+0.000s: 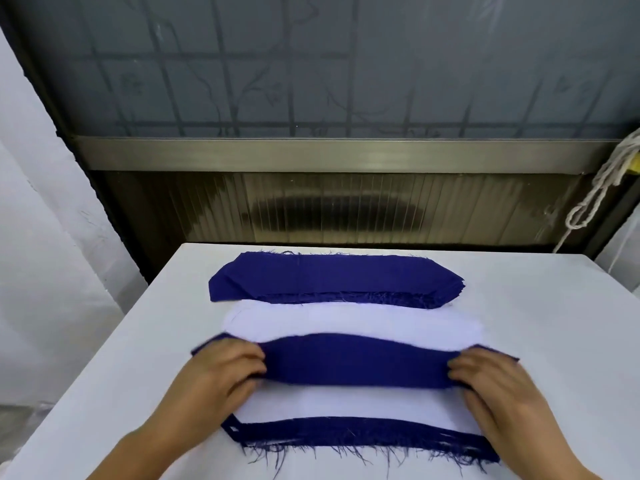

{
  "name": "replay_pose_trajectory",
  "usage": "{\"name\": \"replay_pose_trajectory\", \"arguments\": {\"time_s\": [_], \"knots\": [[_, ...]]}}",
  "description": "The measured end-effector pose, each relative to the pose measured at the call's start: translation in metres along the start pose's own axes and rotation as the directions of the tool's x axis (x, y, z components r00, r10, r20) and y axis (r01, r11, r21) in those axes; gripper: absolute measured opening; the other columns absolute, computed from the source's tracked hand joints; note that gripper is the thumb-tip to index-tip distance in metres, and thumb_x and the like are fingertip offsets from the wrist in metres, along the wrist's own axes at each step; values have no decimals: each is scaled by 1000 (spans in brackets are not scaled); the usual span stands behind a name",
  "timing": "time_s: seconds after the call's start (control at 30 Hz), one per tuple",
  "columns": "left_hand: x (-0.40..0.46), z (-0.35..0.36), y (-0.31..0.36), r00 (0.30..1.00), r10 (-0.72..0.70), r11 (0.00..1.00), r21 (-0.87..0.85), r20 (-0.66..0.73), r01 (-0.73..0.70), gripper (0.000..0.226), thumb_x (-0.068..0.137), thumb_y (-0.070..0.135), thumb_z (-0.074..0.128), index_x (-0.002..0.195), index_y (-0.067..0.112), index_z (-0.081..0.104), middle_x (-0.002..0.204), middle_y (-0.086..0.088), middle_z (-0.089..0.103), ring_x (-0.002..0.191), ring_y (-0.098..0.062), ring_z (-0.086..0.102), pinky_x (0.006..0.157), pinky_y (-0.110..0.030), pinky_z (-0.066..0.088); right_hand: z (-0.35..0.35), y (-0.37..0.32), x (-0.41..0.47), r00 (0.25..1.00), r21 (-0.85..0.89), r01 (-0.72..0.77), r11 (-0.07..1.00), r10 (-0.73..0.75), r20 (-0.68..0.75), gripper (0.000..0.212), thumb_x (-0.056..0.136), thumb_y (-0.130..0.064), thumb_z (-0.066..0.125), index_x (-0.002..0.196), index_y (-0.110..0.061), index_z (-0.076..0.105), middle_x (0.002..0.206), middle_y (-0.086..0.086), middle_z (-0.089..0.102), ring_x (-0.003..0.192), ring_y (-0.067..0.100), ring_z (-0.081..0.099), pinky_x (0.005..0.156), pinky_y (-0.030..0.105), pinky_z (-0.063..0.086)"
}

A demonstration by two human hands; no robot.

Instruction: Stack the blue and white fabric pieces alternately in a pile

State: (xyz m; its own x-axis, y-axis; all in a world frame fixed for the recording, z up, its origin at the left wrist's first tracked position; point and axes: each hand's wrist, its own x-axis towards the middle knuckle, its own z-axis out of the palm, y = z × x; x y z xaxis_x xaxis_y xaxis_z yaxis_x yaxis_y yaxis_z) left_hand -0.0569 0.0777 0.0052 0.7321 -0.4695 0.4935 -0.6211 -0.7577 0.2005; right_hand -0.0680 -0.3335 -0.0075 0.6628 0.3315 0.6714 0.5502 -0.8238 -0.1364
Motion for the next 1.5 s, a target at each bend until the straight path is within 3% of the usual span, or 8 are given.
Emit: {"name": "replay_pose_trajectory", "arguments": {"time_s": [0.3,0.47,0.63,0.87,1.03,1.17,1.3,1.5], "knots": [[-27,21,5,994,-77,994,-68,74,82,51,100,53,29,92,30,73,118,22,62,107,8,54,91,-15,44,17,-4,-27,998,77,-63,995,62,14,58,103,-39,30,81,-10,76,95,-3,71,101,8,55,96,19,37],[-28,23,10,984,-149,980,-116,98,160,26,90,43,49,94,32,72,121,26,61,110,12,54,90,-13,46,14,-4,-30,999,64,-38,997,39,-23,55,102,-35,34,76,-9,76,92,-3,71,99,8,56,94,19,39],[-31,26,9,978,-169,971,-150,118,186,21,88,41,52,94,35,71,121,30,59,112,11,53,89,-13,46,12,-6,-33,999,54,-29,998,31,-35,53,101,-34,36,75,-10,76,89,-3,71,97,8,57,92,19,40],[-29,22,10,965,-186,951,-213,185,224,19,85,56,59,88,39,68,118,34,56,112,6,54,89,-11,43,8,-10,-30,989,106,-148,983,149,6,60,95,-58,39,71,-17,75,89,-10,70,92,4,57,80,26,46],[-7,26,19,961,-167,952,-219,219,215,23,89,54,55,82,35,66,99,31,58,94,2,57,75,-14,45,9,-24,-11,983,63,-174,983,170,71,52,95,-55,40,74,-20,73,87,-13,68,87,5,58,78,21,45],[25,44,35,943,-147,954,-208,300,215,26,90,53,50,88,33,66,91,28,53,87,5,52,73,-9,40,25,-47,16,939,58,-252,966,229,257,3,85,-28,70,83,-28,68,84,-21,59,70,-4,54,60,18,47],[49,64,47,932,-212,950,-161,295,267,24,93,50,51,81,31,61,85,20,52,76,0,50,64,-10,38,44,-54,31,839,17,-352,936,307,450,12,94,-43,49,87,-36,56,83,-19,51,68,1,51,61,17,44],[35,60,18,891,-432,898,-23,138,439,38,91,39,60,61,33,38,66,13,49,56,-6,47,50,-14,33,36,-23,19,783,-134,-447,885,459,420,18,92,-43,52,77,-34,49,70,-16,52,60,4,52,52,19,40]]}}
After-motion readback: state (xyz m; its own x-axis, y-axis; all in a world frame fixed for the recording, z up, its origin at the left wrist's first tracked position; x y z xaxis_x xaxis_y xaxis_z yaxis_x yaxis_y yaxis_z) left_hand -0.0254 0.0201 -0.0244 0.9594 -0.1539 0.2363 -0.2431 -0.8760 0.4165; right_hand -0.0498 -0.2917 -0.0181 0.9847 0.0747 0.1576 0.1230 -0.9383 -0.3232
